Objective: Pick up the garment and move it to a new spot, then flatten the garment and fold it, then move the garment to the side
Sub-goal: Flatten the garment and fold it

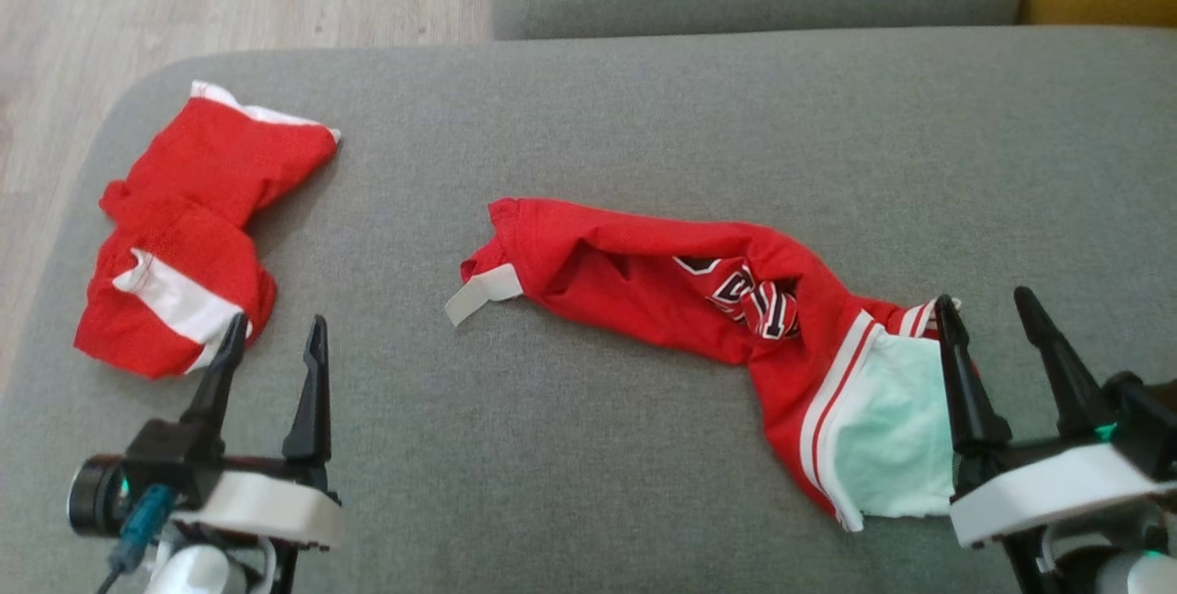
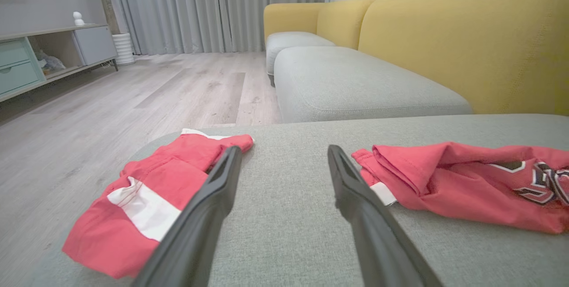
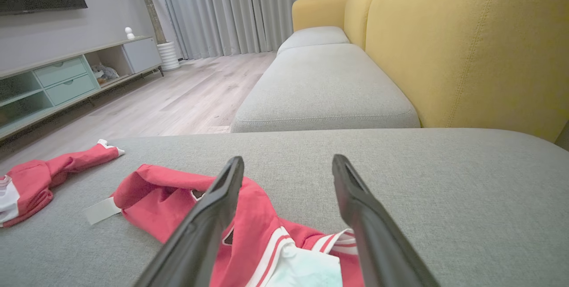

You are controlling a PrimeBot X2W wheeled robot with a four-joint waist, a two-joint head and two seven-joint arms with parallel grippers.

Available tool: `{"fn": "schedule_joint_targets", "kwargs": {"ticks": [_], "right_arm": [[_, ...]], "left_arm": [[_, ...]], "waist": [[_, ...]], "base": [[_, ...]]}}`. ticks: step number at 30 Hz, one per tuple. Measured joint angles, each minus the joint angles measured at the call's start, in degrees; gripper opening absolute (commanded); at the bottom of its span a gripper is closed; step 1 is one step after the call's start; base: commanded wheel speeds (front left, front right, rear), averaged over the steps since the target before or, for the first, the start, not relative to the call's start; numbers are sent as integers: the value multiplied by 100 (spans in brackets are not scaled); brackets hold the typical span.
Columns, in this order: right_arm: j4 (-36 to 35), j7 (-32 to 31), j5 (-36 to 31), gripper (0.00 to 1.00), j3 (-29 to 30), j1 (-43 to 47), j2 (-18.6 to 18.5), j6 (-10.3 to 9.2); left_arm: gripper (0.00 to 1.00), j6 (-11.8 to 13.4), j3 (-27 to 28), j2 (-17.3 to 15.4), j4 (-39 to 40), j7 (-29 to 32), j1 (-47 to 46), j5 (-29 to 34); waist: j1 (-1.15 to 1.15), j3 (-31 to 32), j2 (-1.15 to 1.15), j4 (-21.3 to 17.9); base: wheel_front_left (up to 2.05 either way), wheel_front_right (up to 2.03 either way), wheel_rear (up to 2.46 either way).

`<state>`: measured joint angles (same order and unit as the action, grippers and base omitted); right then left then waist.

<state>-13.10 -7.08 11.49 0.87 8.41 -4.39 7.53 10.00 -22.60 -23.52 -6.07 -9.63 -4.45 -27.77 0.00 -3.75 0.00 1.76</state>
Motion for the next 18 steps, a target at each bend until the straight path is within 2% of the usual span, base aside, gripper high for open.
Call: {"fn": "schedule_joint_targets", "kwargs": {"ticks": [18], "right_arm": [[-11, -99, -18, 100, -48, 277, 112, 0]], "left_arm": [[100, 59, -107, -1, -63, 82, 249, -116]], "waist": [[0, 212, 0, -73]], "base": [[0, 0, 0]]}}
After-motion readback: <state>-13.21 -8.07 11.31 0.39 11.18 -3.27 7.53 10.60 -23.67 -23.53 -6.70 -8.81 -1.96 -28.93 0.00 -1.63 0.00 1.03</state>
